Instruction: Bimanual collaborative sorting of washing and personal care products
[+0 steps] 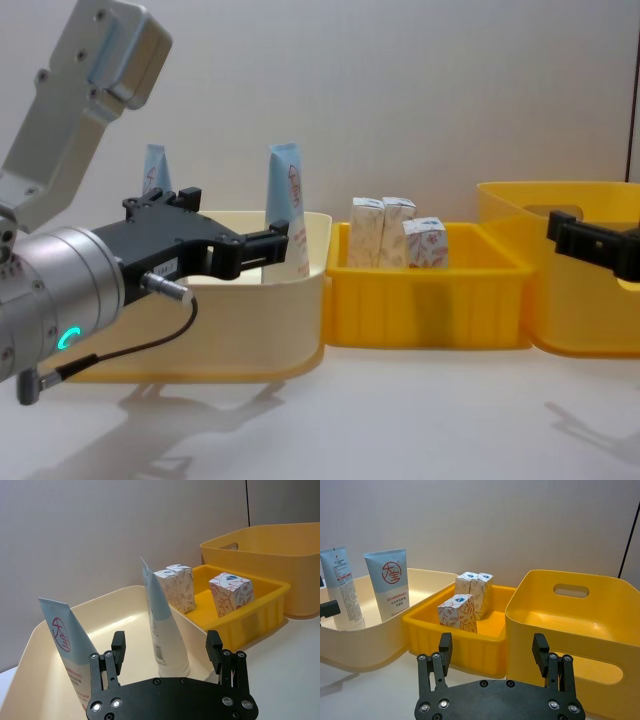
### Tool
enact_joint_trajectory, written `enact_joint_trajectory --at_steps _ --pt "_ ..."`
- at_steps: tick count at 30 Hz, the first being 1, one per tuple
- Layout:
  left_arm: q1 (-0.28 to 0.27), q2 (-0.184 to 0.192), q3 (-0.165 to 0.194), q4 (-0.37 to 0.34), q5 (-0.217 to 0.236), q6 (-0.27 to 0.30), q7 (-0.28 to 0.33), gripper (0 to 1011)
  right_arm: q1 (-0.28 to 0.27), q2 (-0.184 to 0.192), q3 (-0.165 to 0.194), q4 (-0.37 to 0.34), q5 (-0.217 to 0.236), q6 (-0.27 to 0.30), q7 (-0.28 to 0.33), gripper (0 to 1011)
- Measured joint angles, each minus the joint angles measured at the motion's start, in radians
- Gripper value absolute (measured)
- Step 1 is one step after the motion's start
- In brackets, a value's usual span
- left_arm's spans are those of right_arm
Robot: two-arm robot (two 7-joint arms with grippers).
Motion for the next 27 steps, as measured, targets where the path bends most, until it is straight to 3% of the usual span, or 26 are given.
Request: enact_joint_trajectory --at_steps 27 --pt "0.0 0.0 0.0 0.0 0.0 0.0 0.0 1002 0.0 0.0 0.0 0.0 0.0 0.0 0.0 1001"
